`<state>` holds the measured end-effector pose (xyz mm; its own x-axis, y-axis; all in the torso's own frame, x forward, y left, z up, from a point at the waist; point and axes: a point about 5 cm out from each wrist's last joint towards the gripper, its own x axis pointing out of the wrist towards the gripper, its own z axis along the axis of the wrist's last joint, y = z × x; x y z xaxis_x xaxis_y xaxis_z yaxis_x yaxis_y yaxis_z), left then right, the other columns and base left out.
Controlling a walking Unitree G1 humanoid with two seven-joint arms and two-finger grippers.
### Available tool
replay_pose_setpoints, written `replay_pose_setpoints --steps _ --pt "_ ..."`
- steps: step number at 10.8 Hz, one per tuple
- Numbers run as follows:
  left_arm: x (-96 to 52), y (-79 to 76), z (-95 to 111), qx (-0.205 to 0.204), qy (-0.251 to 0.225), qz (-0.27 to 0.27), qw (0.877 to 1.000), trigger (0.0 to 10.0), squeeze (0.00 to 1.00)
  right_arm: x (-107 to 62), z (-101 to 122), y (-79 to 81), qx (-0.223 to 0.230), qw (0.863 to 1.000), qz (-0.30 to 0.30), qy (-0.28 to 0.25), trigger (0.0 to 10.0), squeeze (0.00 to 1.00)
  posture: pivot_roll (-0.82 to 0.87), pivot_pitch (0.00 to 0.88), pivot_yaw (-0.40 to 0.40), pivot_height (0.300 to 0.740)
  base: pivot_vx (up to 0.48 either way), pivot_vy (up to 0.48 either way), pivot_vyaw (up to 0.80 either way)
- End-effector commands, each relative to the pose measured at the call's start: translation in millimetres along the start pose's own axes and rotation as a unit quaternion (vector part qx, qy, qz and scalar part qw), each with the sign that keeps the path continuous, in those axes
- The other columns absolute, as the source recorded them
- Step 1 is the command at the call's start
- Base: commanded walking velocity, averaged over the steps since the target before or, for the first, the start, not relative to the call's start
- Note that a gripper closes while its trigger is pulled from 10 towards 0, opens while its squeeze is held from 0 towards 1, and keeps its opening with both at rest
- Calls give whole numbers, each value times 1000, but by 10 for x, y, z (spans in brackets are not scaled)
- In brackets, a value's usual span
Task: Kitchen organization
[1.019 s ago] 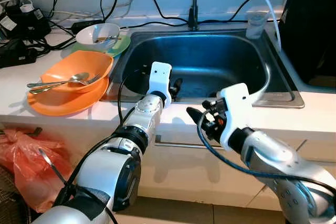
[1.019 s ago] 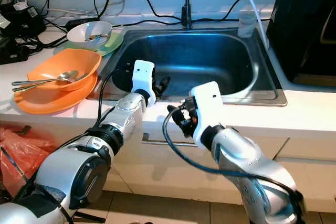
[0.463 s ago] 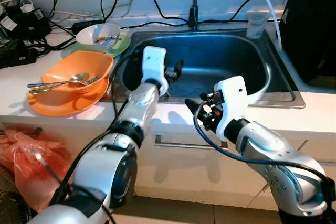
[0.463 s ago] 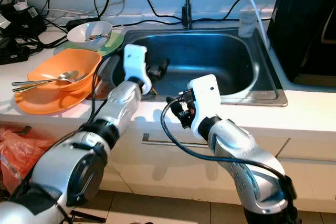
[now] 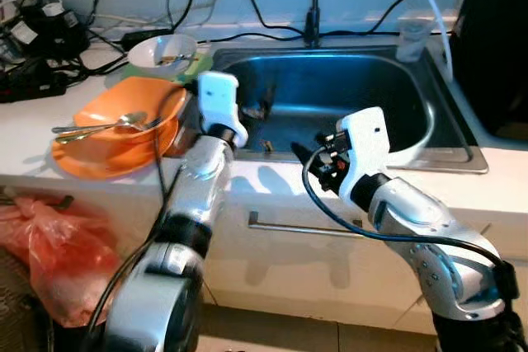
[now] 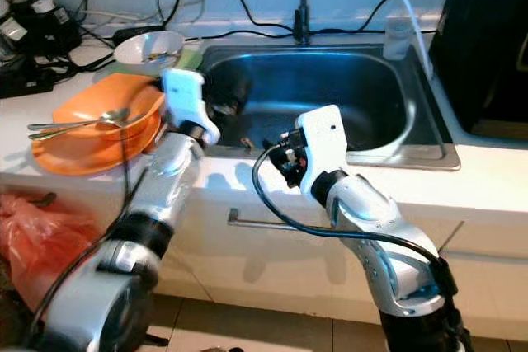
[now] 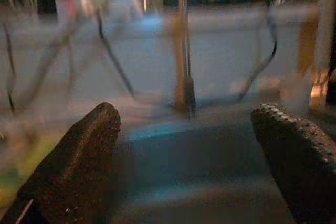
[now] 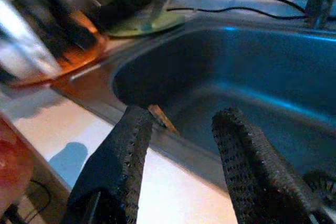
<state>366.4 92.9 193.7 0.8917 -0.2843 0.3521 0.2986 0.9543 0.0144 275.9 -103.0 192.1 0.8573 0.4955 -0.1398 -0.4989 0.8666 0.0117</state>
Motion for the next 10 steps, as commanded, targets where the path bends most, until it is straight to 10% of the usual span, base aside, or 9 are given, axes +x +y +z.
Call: replay_pose_setpoints --steps 1,2,3,6,10 --pt "-1 14 132 21 -29 -10 999 10000 1000 19 13 14 -2 1000 5 -7 10000 0 -124 0 120 740 0 0 0" --pt "-82 49 165 33 -36 -1 999 10000 1000 40 31 5 -11 1000 -2 -18 10000 0 -110 0 113 740 0 0 0" --pt "-161 96 196 40 -40 12 998 10000 0 53 83 -10 -22 999 -16 -43 10000 0 -103 0 107 740 0 0 0" --pt "-318 83 453 71 -79 -11 994 10000 0 -32 272 -69 -53 986 -75 -142 10000 0 -101 0 97 740 0 0 0" --pt "-511 180 314 72 -26 2 997 10000 0 -155 221 -257 -54 970 -164 -169 10000 0 -90 0 91 740 0 0 0"
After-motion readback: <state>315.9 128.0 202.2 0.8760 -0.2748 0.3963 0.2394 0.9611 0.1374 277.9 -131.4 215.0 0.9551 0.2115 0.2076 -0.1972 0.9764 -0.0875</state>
